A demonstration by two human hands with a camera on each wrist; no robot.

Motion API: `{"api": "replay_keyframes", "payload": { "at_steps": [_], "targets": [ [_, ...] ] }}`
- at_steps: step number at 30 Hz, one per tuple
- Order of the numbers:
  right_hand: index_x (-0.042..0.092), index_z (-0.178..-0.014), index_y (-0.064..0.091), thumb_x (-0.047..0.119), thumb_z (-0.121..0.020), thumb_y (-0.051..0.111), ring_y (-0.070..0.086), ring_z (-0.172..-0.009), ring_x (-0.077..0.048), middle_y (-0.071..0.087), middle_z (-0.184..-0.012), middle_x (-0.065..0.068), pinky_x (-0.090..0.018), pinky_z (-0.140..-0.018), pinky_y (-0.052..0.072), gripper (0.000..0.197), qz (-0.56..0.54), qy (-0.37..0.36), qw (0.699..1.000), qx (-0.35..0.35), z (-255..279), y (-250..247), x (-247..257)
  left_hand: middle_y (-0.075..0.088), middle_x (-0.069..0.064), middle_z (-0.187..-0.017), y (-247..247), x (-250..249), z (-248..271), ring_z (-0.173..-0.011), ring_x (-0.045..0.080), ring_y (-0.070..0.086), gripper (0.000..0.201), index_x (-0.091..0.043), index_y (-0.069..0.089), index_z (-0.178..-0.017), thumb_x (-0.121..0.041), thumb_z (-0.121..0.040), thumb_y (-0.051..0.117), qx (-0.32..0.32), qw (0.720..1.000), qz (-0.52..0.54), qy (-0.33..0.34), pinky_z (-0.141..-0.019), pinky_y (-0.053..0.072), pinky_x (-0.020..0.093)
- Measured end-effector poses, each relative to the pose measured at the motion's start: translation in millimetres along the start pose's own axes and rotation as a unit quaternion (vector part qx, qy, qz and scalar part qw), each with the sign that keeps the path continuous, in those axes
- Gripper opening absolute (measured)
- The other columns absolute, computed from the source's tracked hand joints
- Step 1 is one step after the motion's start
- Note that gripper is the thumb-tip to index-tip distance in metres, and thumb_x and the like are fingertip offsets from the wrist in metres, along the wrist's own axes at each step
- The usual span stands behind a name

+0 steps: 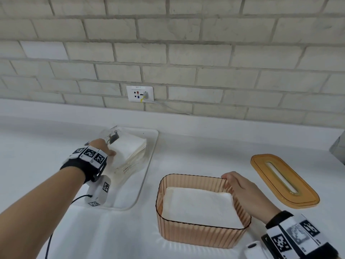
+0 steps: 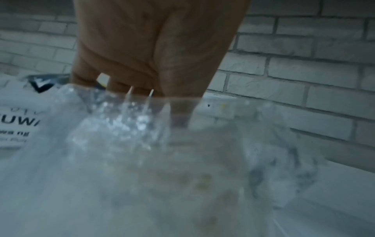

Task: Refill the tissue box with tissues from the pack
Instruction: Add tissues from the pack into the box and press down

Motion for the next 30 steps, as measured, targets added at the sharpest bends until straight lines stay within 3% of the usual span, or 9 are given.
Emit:
{"api": "replay_keyframes", "payload": {
  "at_steps": [5,9,12,14,16,21,24,27,30],
  "targets": [
    [0.022,-0.107,0.053,0.029,-0.101,0.027,0.055,-0.082,-0.005,0.062,-0.093,0.001,-0.012,-0.067,0.038,0.028,0.021,0.002,1.000,-0.009,1,0,2,0.061,0.014,-0.118,7,0,-5,-0.111,0.032,0.057,0.048,-0.004,0.056,-0.119,-0.035,-0.084,0.067,-0.041,0.999,0.002,0.000,-0.097,0.044,0.042],
    [0.020,-0.105,0.053,0.027,-0.101,0.026,0.056,-0.083,-0.003,0.063,-0.090,0.003,-0.009,-0.067,0.037,0.028,0.020,0.004,1.000,-0.012,1,0,1,0.049,0.008,-0.129,6,-8,7,-0.124,0.032,0.045,0.046,-0.015,0.049,-0.127,-0.034,-0.088,0.064,-0.107,0.993,-0.042,0.008,-0.102,0.034,0.052],
    [0.019,-0.103,0.053,0.028,-0.101,0.026,0.057,-0.083,-0.004,0.064,-0.089,0.002,-0.010,-0.067,0.037,0.029,0.024,0.005,1.000,-0.013,0,0,0,0.049,0.008,-0.130,6,-14,10,-0.125,0.031,0.044,0.051,-0.015,0.044,-0.132,-0.032,-0.088,0.063,-0.128,0.989,-0.066,0.024,-0.104,0.033,0.053],
    [0.019,-0.103,0.053,0.028,-0.101,0.026,0.057,-0.084,-0.004,0.064,-0.089,0.002,-0.010,-0.067,0.037,0.029,0.025,0.005,1.000,-0.013,1,1,1,0.055,0.011,-0.125,6,-13,11,-0.119,0.032,0.050,0.048,-0.012,0.043,-0.128,-0.027,-0.088,0.064,-0.117,0.992,-0.037,0.025,-0.101,0.039,0.050],
    [0.018,-0.103,0.053,0.027,-0.101,0.026,0.057,-0.083,-0.004,0.063,-0.089,0.002,-0.010,-0.067,0.037,0.029,0.029,0.006,0.999,-0.012,1,0,1,0.062,0.016,-0.114,5,-9,8,-0.107,0.034,0.058,0.046,-0.005,0.043,-0.122,-0.021,-0.085,0.066,-0.096,0.995,0.024,0.023,-0.088,0.048,0.042],
    [0.019,-0.101,0.053,0.026,-0.102,0.026,0.057,-0.080,-0.005,0.064,-0.087,0.003,-0.010,-0.065,0.038,0.028,0.038,-0.002,0.999,-0.017,0,1,2,0.063,0.022,-0.116,-14,1,10,-0.108,0.035,0.059,0.043,0.006,0.058,-0.116,-0.018,-0.082,0.072,-0.018,0.991,0.134,0.008,-0.083,0.043,0.036],
    [0.019,-0.099,0.054,0.025,-0.102,0.028,0.059,-0.084,-0.011,0.065,-0.089,0.000,-0.012,-0.067,0.039,0.027,0.033,0.000,0.999,-0.004,0,0,0,0.065,0.018,-0.108,-41,-3,27,-0.097,0.031,0.059,0.033,0.002,0.064,-0.112,-0.014,-0.084,0.069,-0.010,0.979,0.193,0.063,-0.081,0.042,0.032],
    [0.024,-0.098,0.055,0.027,-0.100,0.033,0.057,-0.096,-0.015,0.062,-0.098,0.002,-0.012,-0.071,0.039,0.022,0.029,-0.021,0.999,0.002,1,-8,11,0.065,0.011,-0.100,-77,-14,58,-0.088,0.026,0.058,0.018,-0.011,0.064,-0.101,-0.017,-0.085,0.069,-0.024,0.958,0.256,0.130,-0.073,0.041,0.028],
    [0.027,-0.119,0.049,0.040,-0.094,0.038,0.049,-0.111,-0.005,0.055,-0.114,0.013,-0.015,-0.085,0.035,0.030,0.011,-0.071,0.997,-0.020,3,-31,44,0.074,0.004,-0.088,-98,-40,103,-0.082,0.023,0.069,0.008,-0.015,0.070,-0.092,-0.014,-0.085,0.069,0.042,0.911,0.348,0.218,-0.064,0.050,0.027]
  ]
}}
Point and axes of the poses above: each hand's wrist, its own z-axis away from the middle knuckle, its own y-axis out of the palm, x = y × z, the point moved 7 cm from there along -z, towards the middle knuckle
